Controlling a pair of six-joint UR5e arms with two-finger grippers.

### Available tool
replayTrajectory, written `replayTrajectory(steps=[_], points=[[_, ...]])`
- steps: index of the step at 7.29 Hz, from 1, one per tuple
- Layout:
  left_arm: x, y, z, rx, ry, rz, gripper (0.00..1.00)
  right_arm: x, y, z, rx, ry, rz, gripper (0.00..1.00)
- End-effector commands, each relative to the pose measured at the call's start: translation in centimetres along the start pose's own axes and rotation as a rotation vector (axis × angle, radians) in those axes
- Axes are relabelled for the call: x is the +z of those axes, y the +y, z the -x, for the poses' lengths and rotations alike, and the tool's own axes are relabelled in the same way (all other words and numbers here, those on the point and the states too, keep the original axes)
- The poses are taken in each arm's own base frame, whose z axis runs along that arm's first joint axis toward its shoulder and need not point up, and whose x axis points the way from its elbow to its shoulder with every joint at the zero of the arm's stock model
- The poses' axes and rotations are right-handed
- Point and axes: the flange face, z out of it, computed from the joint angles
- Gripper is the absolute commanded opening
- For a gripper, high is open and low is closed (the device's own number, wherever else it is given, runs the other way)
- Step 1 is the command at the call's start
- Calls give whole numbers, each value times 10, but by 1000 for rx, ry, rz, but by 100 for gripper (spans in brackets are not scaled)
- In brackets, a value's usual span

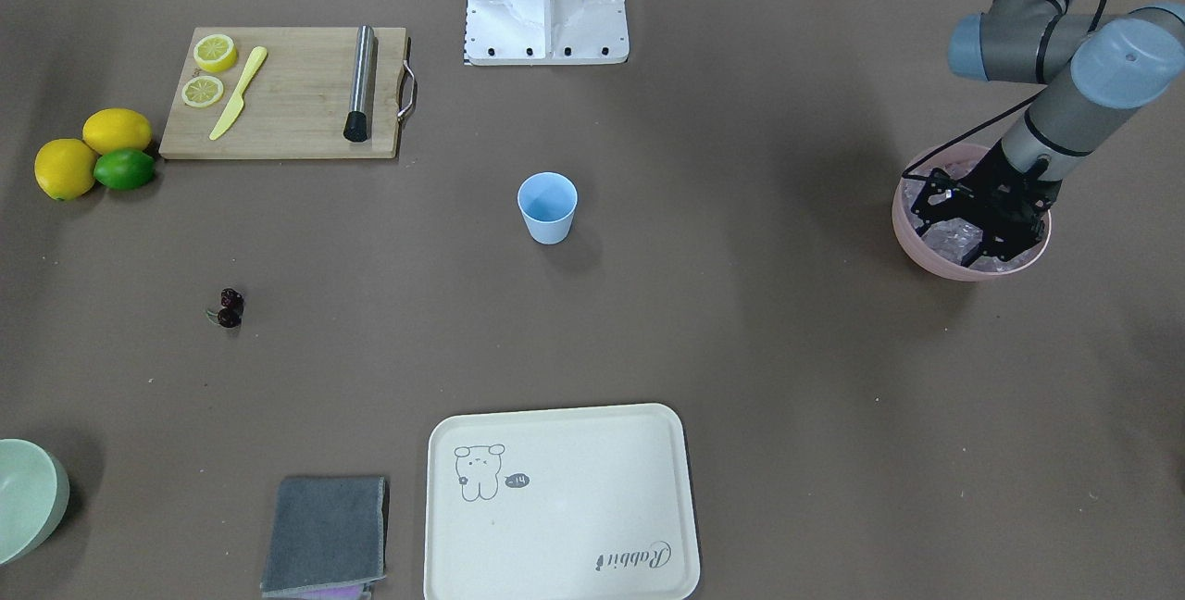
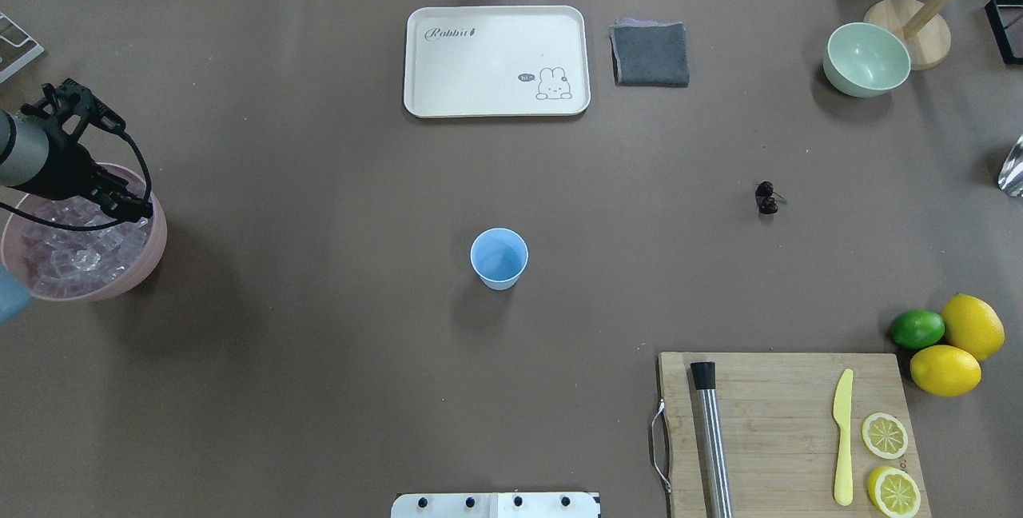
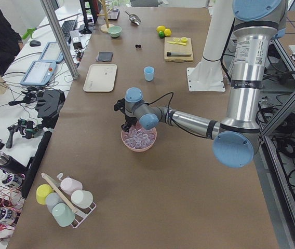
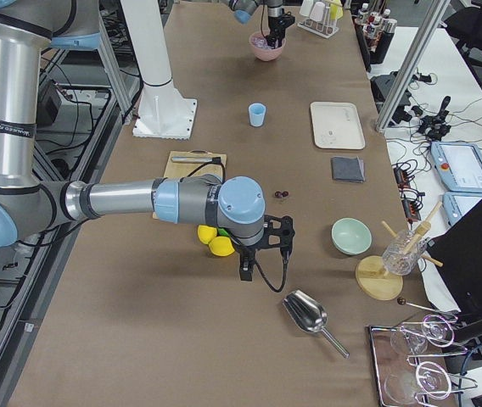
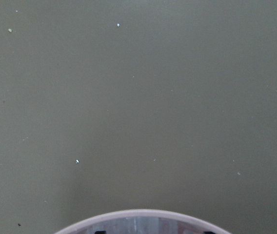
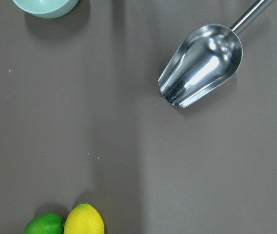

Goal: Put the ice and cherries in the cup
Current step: 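Lower the left gripper into the bowl and grasp an ice cube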

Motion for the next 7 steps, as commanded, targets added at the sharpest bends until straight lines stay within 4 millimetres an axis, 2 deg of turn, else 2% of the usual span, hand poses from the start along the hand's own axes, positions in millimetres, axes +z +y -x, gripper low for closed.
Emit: replayTrajectory(steps=[1,2,3,5,6,7], points=[[-3,-2,2,-2,-2,-7,17,0,-1,0,-1,0,-1,100],[-3,-1,3,-4,-4,-6,7,0,-1,1,-3,0,-1,100],[-3,0,3,-4,-4,-6,2,0,-2,1,-5,0,-2,100],[-6,5,8,-11,-5,-8,0,-1,-2,2,-6,0,-3,100],[-21,4,18,-25,-6,-28,0,-1,-2,2,-6,0,-3,100],[-41,21,34,-43,-4,-37,0,-1,-2,2,-4,-1,-3,100]])
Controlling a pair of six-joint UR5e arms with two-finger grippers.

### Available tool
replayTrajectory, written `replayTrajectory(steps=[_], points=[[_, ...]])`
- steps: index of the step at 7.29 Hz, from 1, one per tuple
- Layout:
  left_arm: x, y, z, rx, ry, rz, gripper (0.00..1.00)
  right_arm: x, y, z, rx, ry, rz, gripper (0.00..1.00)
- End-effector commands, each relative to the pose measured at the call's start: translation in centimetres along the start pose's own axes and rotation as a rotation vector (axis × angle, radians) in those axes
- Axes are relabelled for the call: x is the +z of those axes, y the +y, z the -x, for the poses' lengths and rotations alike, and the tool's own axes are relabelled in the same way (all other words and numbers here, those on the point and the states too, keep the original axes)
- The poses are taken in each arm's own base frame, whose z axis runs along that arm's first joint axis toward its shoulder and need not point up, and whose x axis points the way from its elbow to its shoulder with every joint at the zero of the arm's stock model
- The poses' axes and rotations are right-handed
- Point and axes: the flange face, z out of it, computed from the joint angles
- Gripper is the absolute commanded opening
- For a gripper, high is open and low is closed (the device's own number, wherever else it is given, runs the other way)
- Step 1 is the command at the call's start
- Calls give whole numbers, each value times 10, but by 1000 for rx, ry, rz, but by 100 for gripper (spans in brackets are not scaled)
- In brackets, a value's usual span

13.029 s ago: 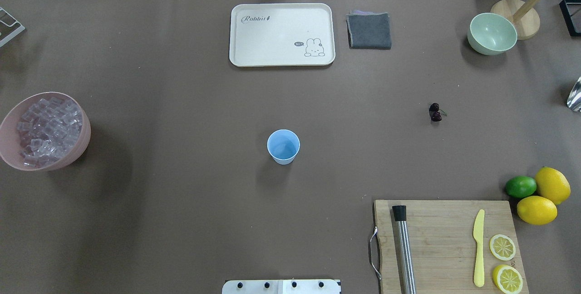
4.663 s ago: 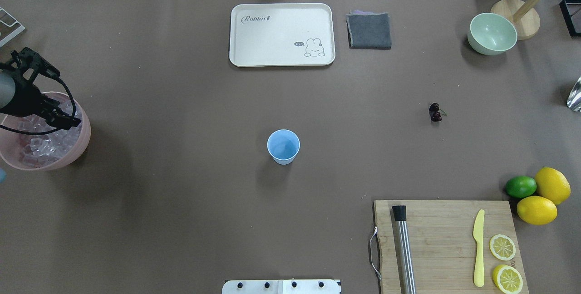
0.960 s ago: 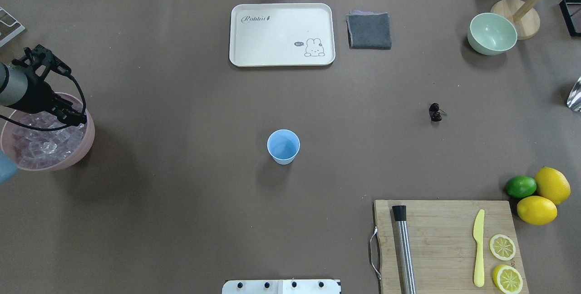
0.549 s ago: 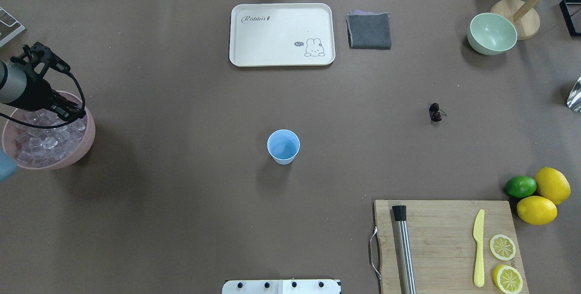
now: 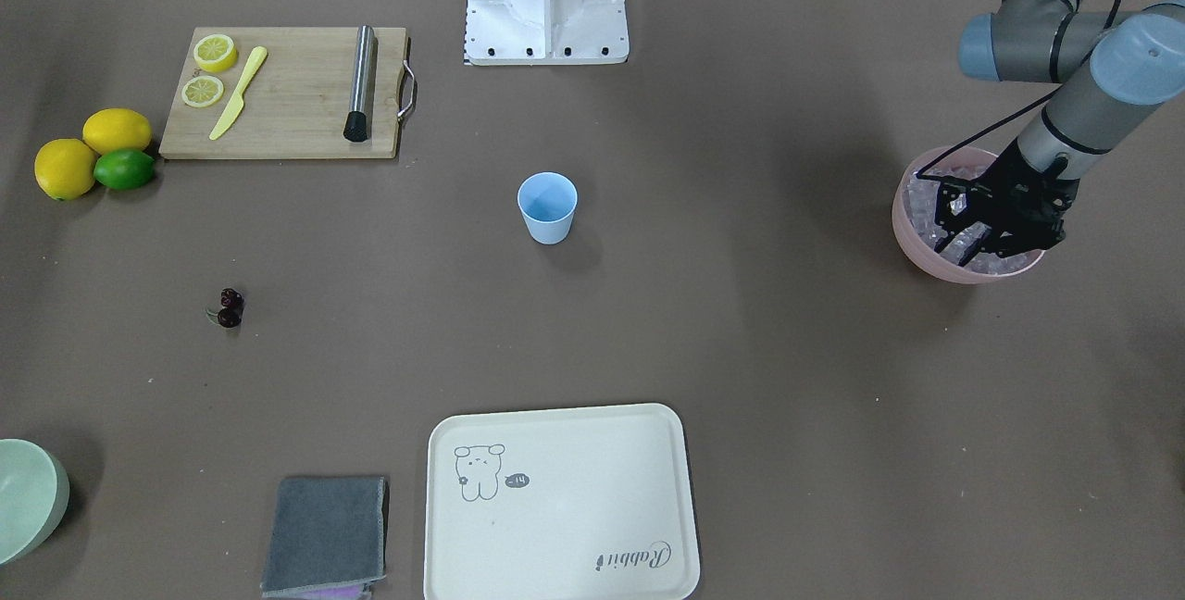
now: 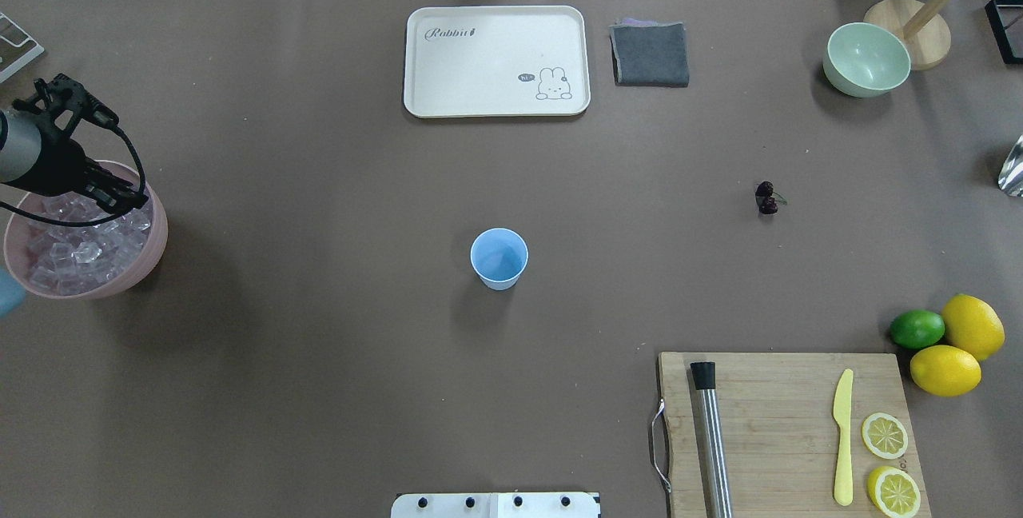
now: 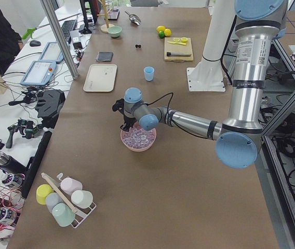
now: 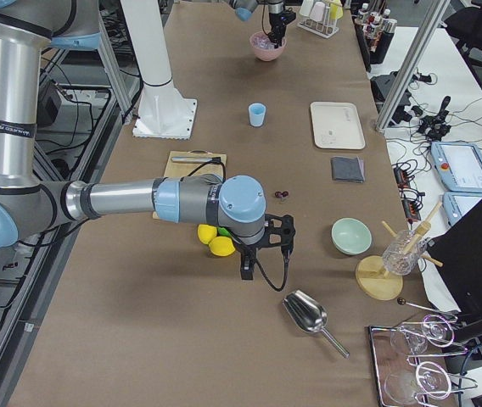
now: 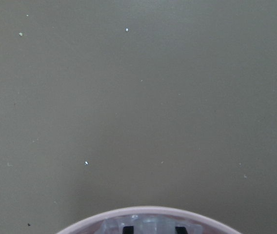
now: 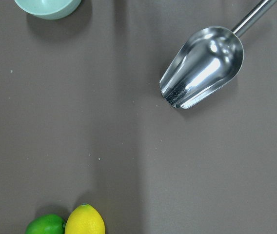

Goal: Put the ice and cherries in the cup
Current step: 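Lower the left gripper into the bowl and grasp an ice cube, then carry the ice cube with the left gripper over the blue cup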

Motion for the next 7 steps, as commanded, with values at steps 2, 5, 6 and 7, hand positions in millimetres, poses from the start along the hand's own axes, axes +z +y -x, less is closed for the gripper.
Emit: replayTrajectory(steps=[2,5,6,7], points=[[-55,33,-1,10,15,-41,0,0,0,1,2,-1,0,100],[-85,-48,-45,-21,92,-125,0,0,1,0,-1,0,0,100],[-102,-97,-75,-66,125,-162,0,1,2,-1,3,0,3,100],[-106,-135,-119,-106,183,-183,0,2,4,-3,8,0,7,100]])
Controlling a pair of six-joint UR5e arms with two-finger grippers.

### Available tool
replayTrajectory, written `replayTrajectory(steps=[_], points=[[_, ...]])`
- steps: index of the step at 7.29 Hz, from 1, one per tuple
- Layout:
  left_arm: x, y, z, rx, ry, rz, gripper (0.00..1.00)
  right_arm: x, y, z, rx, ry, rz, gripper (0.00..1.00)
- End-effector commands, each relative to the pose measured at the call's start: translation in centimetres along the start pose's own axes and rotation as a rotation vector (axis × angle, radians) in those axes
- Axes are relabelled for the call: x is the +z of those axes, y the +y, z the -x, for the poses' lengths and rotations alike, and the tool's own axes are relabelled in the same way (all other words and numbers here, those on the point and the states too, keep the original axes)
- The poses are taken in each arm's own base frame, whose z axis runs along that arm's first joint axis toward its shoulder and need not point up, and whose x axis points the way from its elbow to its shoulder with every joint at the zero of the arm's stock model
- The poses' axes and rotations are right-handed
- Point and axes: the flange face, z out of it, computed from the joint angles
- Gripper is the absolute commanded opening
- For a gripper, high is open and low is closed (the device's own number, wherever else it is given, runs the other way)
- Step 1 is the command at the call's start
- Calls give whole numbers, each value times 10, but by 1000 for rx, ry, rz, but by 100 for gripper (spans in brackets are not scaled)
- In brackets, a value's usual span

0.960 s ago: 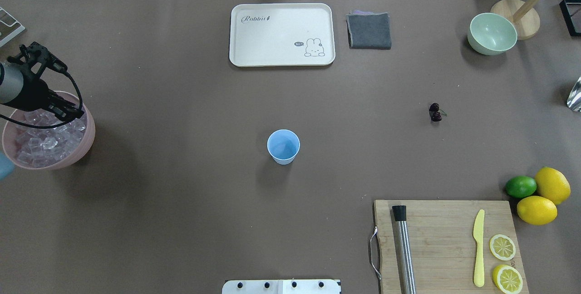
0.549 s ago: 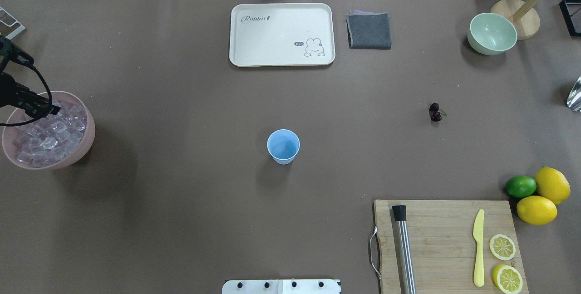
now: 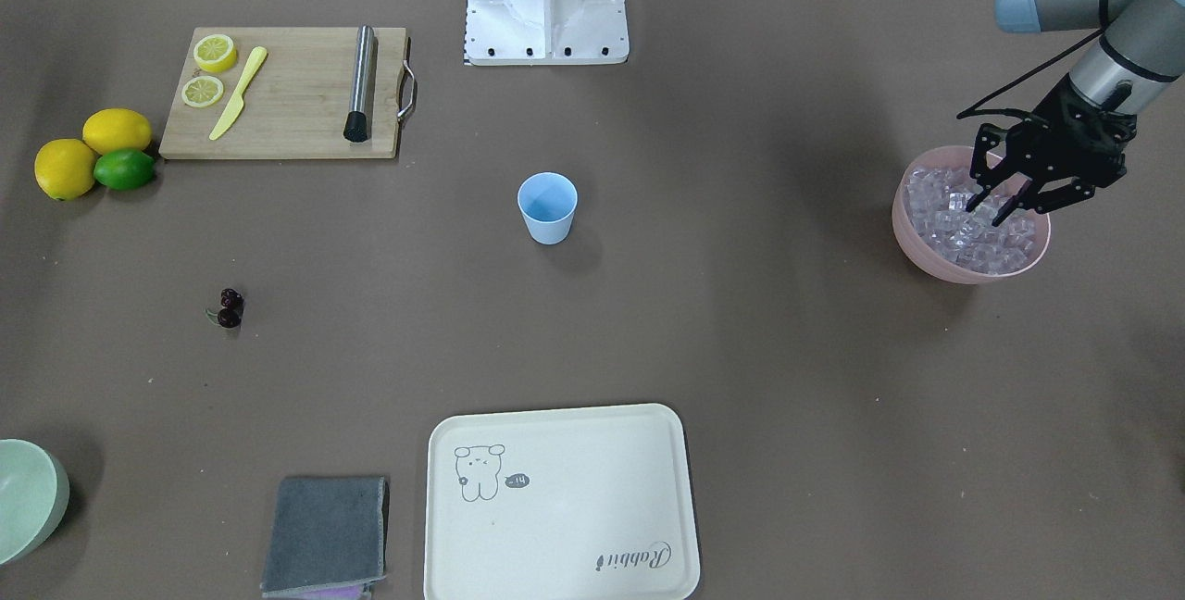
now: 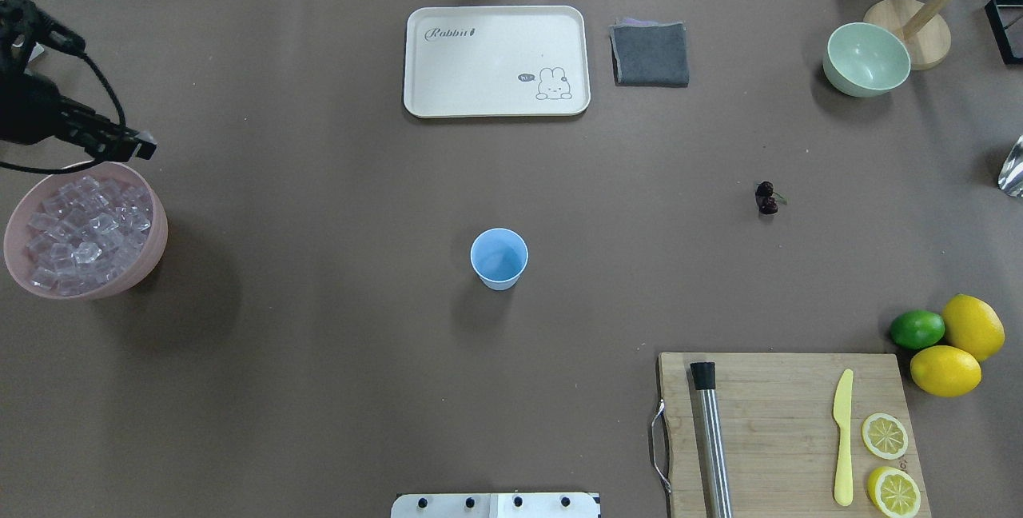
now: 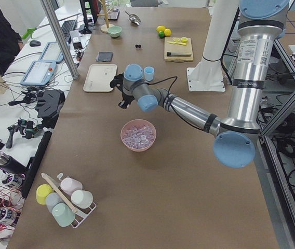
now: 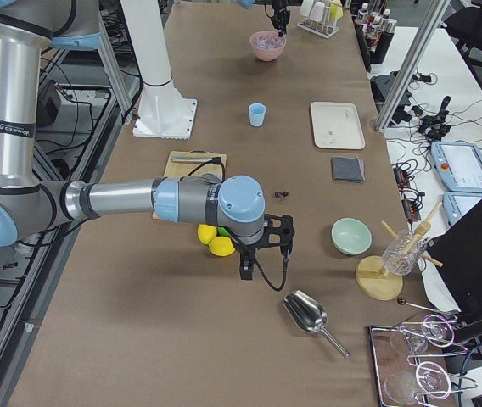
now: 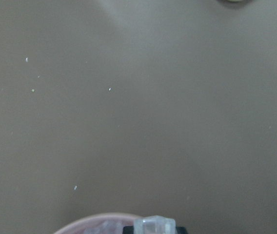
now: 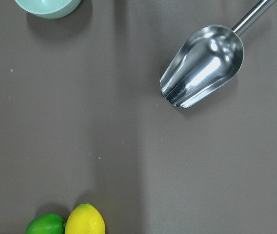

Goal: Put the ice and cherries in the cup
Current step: 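Carry the ice cube with the left gripper over the blue cup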

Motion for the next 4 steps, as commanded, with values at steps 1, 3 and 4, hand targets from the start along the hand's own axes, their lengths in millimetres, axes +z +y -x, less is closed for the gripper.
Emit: replayTrajectory(steps=[1,3,4], points=[[19,-72,-111,-111,131,-29,0,3,2,-3,7,1,6,100],[54,-105,-229,-166,126,-45,0,6,1,-8,14,6,13,100],[72,-107,-282,-149,115,-36,0,8,1,-11,20,5,18,100]])
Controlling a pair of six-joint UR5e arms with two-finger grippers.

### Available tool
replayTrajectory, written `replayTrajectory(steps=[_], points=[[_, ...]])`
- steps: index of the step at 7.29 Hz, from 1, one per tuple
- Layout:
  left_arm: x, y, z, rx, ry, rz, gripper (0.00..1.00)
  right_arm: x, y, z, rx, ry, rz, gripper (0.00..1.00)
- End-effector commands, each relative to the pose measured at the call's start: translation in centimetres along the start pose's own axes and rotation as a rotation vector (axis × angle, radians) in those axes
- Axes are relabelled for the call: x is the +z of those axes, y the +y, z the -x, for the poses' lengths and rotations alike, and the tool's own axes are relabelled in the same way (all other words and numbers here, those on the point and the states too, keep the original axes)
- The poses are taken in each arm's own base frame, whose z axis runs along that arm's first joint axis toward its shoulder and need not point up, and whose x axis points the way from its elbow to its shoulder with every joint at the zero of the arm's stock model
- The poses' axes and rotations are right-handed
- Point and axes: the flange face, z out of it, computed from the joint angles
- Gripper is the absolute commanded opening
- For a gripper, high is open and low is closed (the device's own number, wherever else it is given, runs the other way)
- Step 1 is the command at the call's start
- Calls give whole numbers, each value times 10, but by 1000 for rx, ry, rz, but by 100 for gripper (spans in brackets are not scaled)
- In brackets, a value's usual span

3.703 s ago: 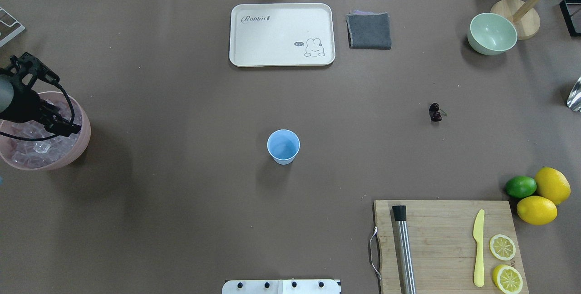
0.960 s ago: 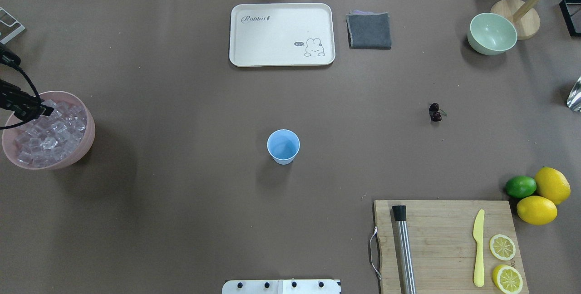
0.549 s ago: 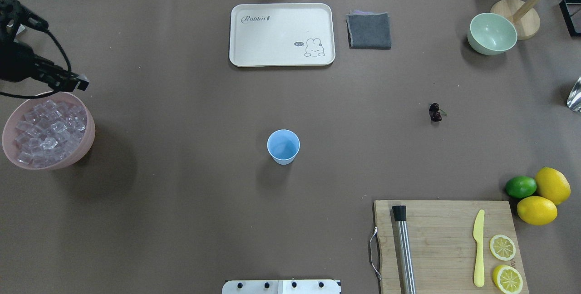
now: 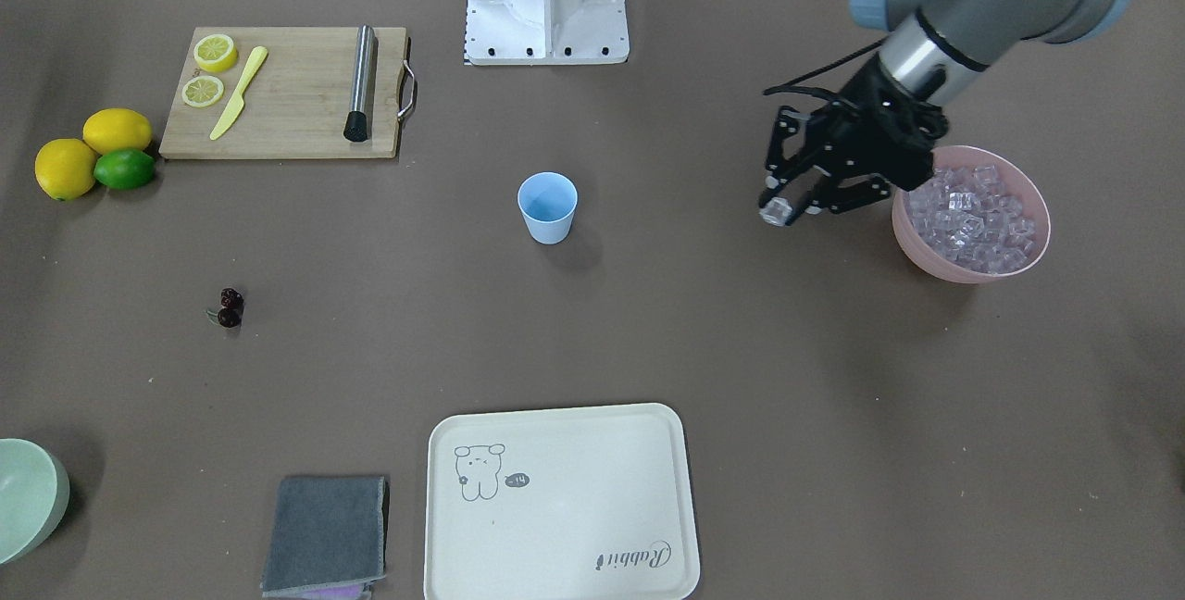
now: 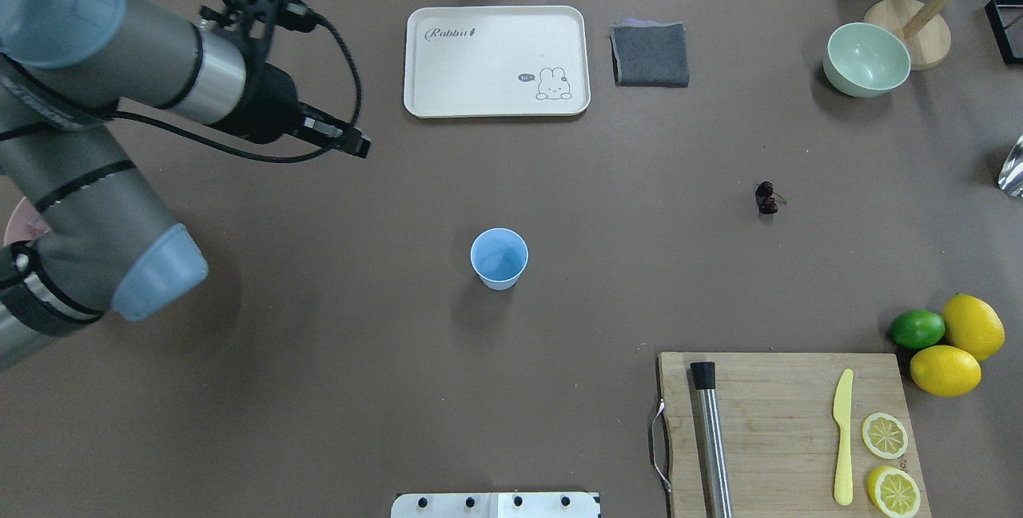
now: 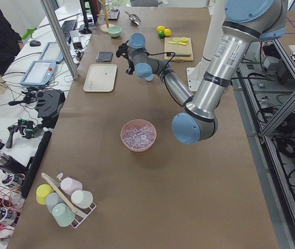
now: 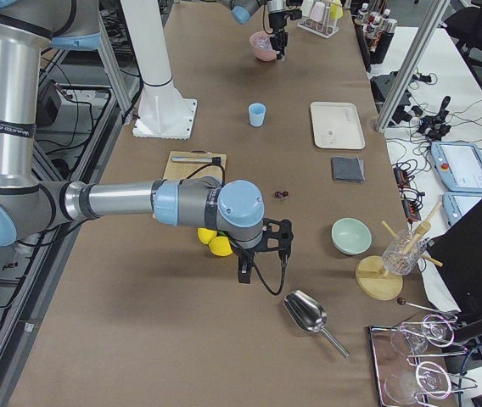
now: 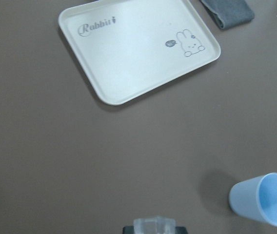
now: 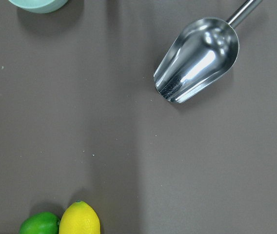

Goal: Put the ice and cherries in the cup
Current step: 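Carry the ice cube with the left gripper over the blue cup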

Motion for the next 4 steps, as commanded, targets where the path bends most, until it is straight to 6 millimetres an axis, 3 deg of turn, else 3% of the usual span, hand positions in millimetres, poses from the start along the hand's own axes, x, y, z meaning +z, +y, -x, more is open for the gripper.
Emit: replayTrajectory(steps=[1,2,4], points=[[62,32,-100,7,-36,-12,0,3,0,-4,7,1,6,100],[80,44,-129,27,-35,-24,0,4,0,-5,11,1,8,100],[115,59,-133,8,-34,-40,0,5,0,-6,14,-1,10,100]])
